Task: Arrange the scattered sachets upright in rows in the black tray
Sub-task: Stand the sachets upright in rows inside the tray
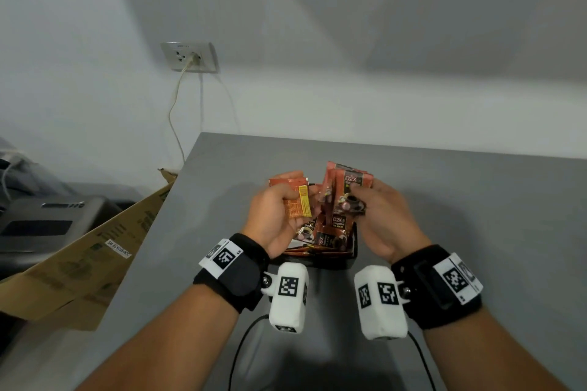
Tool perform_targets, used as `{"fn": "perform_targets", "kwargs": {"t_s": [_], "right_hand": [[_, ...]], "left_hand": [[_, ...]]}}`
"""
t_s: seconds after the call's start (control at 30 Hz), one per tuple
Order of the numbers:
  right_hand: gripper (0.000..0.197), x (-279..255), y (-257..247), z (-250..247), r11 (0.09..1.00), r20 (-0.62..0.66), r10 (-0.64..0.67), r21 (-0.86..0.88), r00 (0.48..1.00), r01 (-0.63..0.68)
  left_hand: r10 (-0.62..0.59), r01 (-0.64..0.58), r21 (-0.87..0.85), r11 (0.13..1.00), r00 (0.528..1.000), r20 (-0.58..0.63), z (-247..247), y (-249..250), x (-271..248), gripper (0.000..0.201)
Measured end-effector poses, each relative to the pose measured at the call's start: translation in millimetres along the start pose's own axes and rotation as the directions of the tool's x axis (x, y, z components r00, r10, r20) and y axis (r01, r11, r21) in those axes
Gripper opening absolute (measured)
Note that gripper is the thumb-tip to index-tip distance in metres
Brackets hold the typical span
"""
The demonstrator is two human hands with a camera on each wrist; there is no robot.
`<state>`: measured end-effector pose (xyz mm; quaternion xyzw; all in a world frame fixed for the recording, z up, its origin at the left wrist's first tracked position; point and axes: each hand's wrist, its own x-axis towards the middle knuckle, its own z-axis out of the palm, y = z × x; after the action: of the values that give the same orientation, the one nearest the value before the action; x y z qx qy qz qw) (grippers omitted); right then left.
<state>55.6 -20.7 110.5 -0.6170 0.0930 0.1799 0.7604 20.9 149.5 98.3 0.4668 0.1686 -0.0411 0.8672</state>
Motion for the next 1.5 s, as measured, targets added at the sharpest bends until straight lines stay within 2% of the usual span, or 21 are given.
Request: {"fn": "perform_targets", "kwargs": {"t_s": [0.13,0.27,0.4,0.47,0.5,0.53,0.6,0.63,0.67,0.73,0.83,0.9,0.93,0.97,1.03,1.07,1.1,1.17,1.3,1.4,1.5], "right_hand": [[0.021,0,-3,-7,0.991,0.032,-0.035,0.132,0.999,0.031],[0.028,-9,-1,2,0.996,0.207,0.027,0.073,0.978,-0.043],[0.026,-12,4,9,0.994,0.22,0.05,0.087,0.974,-0.071],[0.022,-13,5,9,0.999,0.152,-0.038,0.027,0.988,0.034],[0.02,-15,4,8,0.984,0.096,-0.135,-0.105,0.986,0.145],[0.018,-16,3,7,0.916,0.072,-0.262,-0.295,0.962,0.272],[0.014,-18,4,6,0.622,0.2,-0.491,-0.601,0.848,0.502],[0.015,-18,6,6,0.473,0.3,-0.552,-0.655,0.778,0.589],[0.017,-17,10,4,0.38,0.38,-0.573,-0.662,0.726,0.646],[0.024,-15,18,2,0.334,0.469,-0.544,-0.639,0.696,0.692],[0.026,-17,16,0,0.323,0.566,-0.424,-0.635,0.707,0.702],[0.022,-19,12,-4,0.384,0.581,-0.335,-0.634,0.741,0.671],[0.019,-21,9,-5,0.462,0.551,-0.321,-0.619,0.77,0.635],[0.018,-22,6,-6,0.587,0.486,-0.325,-0.569,0.811,0.576],[0.022,-21,0,-6,0.867,0.297,-0.31,-0.303,0.903,0.397],[0.023,-20,-2,-6,0.941,0.235,-0.259,-0.159,0.937,0.3],[0.023,-19,-3,-5,0.973,0.209,-0.201,-0.073,0.957,0.22],[0.023,-15,1,-1,0.988,0.198,-0.114,-0.077,0.974,0.131],[0.023,-13,14,7,0.995,0.134,-0.052,-0.075,0.99,0.063],[0.021,-11,7,0,0.996,0.074,-0.028,0.087,0.997,0.021],[0.019,-7,-1,-10,0.977,0.014,0.002,0.215,1.0,-0.005]], "left_hand": [[0.007,-0.008,0.031,0.999,0.999,0.036,-6,3,0,0.045],[0.026,-0.034,0.133,0.991,0.998,0.062,1,-1,-1,0.041],[0.05,-0.062,0.224,0.973,0.997,0.057,1,-3,2,0.032],[0.017,-0.024,0.192,0.981,0.999,0.038,1,-2,2,0.035],[-0.011,0.007,0.167,0.986,1.0,0.027,1,-1,2,0.041],[-0.04,0.036,0.133,0.99,0.999,0.023,0,0,2,0.042],[-0.051,0.048,0.051,0.998,0.997,0.056,-1,3,1,0.031],[-0.03,0.029,0.017,0.999,0.997,0.067,-2,3,2,0.023],[0.002,-0.001,-0.014,1.0,0.997,0.074,-2,5,2,0.019],[0.066,-0.065,-0.038,0.997,0.997,0.048,-2,7,3,0.026],[0.128,-0.125,0.045,0.991,0.99,-0.057,-3,10,5,0.032],[0.181,-0.169,0.111,0.979,0.977,-0.113,-4,10,6,0.031],[0.203,-0.186,0.135,0.973,0.971,-0.125,-4,10,6,0.031],[0.211,-0.192,0.152,0.97,0.97,-0.124,-5,11,6,0.031],[0.2,-0.184,0.149,0.972,0.975,-0.1,-5,12,4,0.031],[0.196,-0.182,0.144,0.973,0.977,-0.084,-4,13,2,0.032],[0.193,-0.182,0.142,0.973,0.979,-0.064,-3,12,2,0.032],[0.184,-0.179,0.133,0.975,0.983,-0.028,1,10,0,0.032],[0.162,-0.161,0.068,0.985,0.987,-0.009,4,7,-3,0.028],[0.103,-0.103,-0.013,0.995,0.994,0.02,-3,8,-5,0.025],[0.127,-0.129,0.164,0.978,0.992,0.024,-8,8,-5,0.026]]}}
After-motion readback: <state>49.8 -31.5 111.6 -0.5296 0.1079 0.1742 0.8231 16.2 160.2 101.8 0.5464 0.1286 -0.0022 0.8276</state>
